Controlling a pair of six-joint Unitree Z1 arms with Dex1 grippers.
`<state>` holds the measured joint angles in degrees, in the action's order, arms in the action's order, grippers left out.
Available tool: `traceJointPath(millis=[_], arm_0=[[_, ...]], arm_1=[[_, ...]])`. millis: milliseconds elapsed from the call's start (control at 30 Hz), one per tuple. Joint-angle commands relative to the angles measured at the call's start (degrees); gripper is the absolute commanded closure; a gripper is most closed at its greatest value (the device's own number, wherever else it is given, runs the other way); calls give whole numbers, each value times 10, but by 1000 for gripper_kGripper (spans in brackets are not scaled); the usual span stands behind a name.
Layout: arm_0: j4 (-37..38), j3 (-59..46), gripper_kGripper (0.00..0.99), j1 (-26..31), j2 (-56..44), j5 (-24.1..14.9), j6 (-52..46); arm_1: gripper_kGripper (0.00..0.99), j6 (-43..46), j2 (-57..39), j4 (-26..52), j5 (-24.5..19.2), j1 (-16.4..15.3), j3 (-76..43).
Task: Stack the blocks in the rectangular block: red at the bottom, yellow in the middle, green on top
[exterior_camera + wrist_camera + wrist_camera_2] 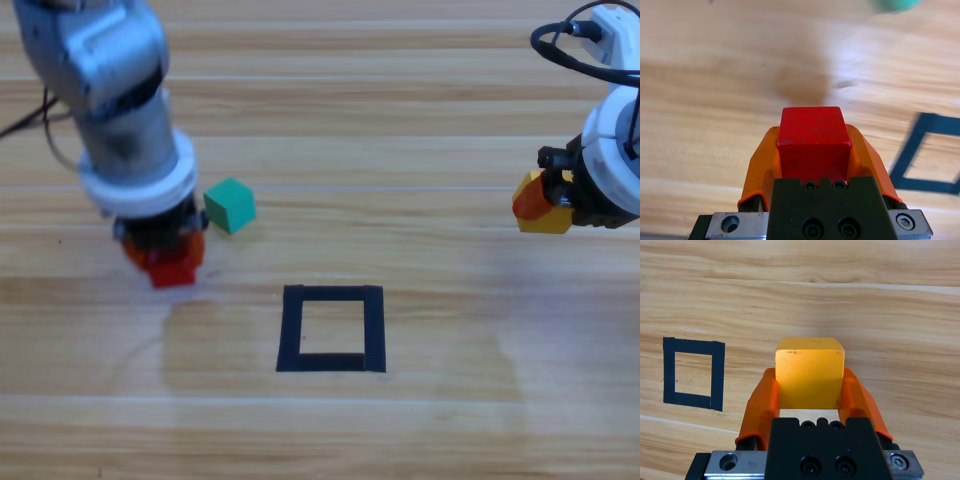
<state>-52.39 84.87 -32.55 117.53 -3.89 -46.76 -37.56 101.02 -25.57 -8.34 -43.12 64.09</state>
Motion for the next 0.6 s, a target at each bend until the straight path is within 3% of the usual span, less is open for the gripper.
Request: traceJointPath(millis=[33, 367, 600], arm_0=[[-27, 38, 990, 5, 2, 3, 114], [-37, 86, 990, -96, 22, 22, 238], [-53, 140, 990, -158, 57, 46, 215]], arm_1=[[803, 7, 2, -11, 8, -9, -11], [803, 9, 4, -12, 6, -12, -13], [803, 7, 4, -12, 6, -13, -13]])
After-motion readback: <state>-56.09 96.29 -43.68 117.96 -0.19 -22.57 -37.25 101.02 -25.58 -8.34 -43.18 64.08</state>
